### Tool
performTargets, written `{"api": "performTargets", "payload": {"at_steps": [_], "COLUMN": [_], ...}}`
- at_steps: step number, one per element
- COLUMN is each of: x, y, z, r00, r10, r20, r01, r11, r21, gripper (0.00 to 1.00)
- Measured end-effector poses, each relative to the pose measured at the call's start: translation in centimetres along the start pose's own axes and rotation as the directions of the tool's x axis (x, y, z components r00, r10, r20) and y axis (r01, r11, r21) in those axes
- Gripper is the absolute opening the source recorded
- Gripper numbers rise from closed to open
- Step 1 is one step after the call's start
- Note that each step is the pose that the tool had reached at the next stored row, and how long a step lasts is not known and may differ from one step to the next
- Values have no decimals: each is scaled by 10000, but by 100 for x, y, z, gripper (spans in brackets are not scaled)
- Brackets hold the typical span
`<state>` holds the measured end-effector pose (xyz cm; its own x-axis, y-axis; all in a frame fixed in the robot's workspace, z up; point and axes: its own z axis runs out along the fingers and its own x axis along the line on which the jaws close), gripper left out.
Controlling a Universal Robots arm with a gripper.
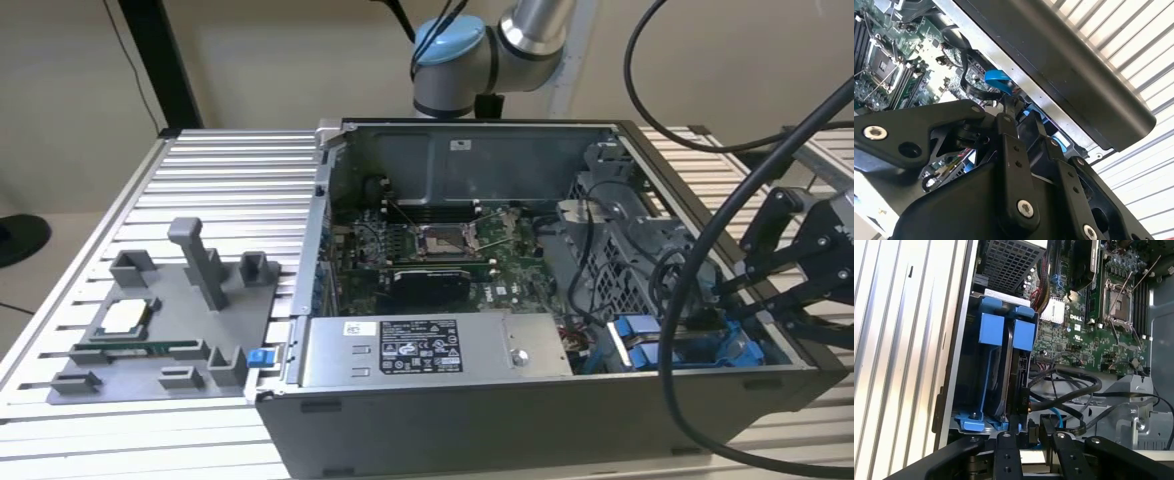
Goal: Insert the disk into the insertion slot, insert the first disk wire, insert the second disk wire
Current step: 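Insert the second disk wire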
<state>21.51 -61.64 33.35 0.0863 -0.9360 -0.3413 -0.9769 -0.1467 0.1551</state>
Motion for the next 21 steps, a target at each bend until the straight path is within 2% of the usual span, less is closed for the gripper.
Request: {"api": "performTargets", "payload": {"at_steps": [2, 6, 7, 13, 16, 18, 21], "x": [1, -5, -7, -10, -13, -33, -81], "y": [1, -1, -1, -2, 1, 11, 34], "z": [3, 6, 6, 8, 0, -52, -180], "r00": [10000, 9999, 9999, 9998, 9998, 9998, 9998], "r10": [-3, -22, -26, -42, -42, -42, -42], "r20": [17, 107, 128, 204, 208, 208, 209], "r01": [3, 21, 25, 41, 42, 42, 42], "r11": [10000, 10000, 10000, 10000, 10000, 10000, 10000], "r21": [4, 11, 13, 20, 21, 21, 21], "gripper": [100, 100, 0, 0, 0, 0, 0]}}
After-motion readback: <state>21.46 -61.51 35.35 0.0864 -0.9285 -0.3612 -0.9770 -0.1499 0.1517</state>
